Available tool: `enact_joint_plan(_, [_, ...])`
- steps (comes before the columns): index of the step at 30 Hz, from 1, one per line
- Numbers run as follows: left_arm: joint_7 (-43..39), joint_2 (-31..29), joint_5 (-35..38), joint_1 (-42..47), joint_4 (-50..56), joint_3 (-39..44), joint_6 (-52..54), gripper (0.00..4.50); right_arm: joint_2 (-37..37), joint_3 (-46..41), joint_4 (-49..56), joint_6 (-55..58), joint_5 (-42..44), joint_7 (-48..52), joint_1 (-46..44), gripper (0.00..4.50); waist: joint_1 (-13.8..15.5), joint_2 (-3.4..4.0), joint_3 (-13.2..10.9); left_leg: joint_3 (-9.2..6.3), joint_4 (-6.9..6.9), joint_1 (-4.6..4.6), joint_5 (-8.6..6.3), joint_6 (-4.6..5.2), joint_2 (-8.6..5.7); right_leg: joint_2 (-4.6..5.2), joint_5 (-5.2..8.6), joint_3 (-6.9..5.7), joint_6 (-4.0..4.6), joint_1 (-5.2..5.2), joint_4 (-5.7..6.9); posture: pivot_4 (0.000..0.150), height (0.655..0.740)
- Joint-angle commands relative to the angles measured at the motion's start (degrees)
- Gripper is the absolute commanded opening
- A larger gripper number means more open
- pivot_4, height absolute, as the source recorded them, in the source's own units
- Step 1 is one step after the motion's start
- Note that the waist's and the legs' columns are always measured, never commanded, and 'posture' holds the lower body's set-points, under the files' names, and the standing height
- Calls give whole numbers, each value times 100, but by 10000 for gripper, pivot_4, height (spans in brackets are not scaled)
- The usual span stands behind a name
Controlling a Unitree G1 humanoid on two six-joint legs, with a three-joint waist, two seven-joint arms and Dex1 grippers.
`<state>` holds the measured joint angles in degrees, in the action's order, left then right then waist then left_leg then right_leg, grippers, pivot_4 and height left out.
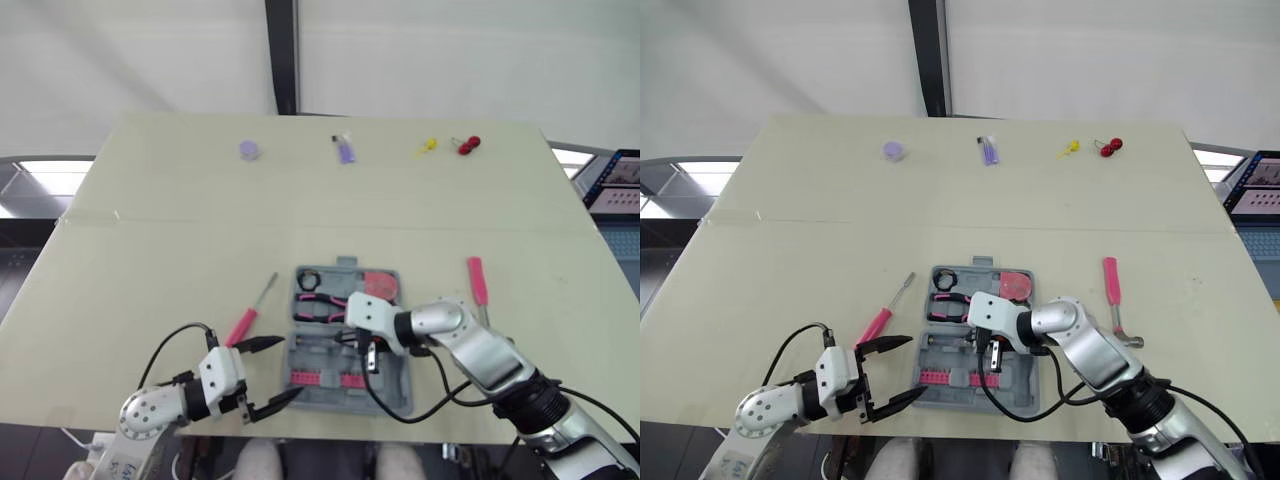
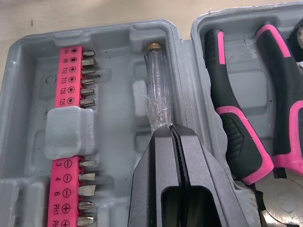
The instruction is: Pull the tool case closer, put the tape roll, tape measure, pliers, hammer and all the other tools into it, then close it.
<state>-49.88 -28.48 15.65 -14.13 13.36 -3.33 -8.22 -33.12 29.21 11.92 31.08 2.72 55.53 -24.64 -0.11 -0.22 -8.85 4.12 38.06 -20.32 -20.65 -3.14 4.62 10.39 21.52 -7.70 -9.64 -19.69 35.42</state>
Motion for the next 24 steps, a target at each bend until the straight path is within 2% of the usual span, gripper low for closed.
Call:
enact_joint_plan(1, [45,17,53,-18,170,13,-84,45000,-84,227,55,-78,-195,106,86,304,-1,0,1,0,0,1,0,0,0,0,0,0,0,0,0,1500,7400])
enact_joint_plan(11, [89,40,85,31,171,13,-25,45000,-123,571,-334,-92,-932,-97,88,304,-2,-9,12,0,-1,12,0,0,0,0,0,0,0,11,0,1500,7400])
enact_joint_plan(24, [103,55,144,4,222,8,60,45000,116,566,-430,1088,-647,-78,202,304,0,-23,73,-2,-2,18,0,0,1,-1,0,0,0,19,0,1500,7400])
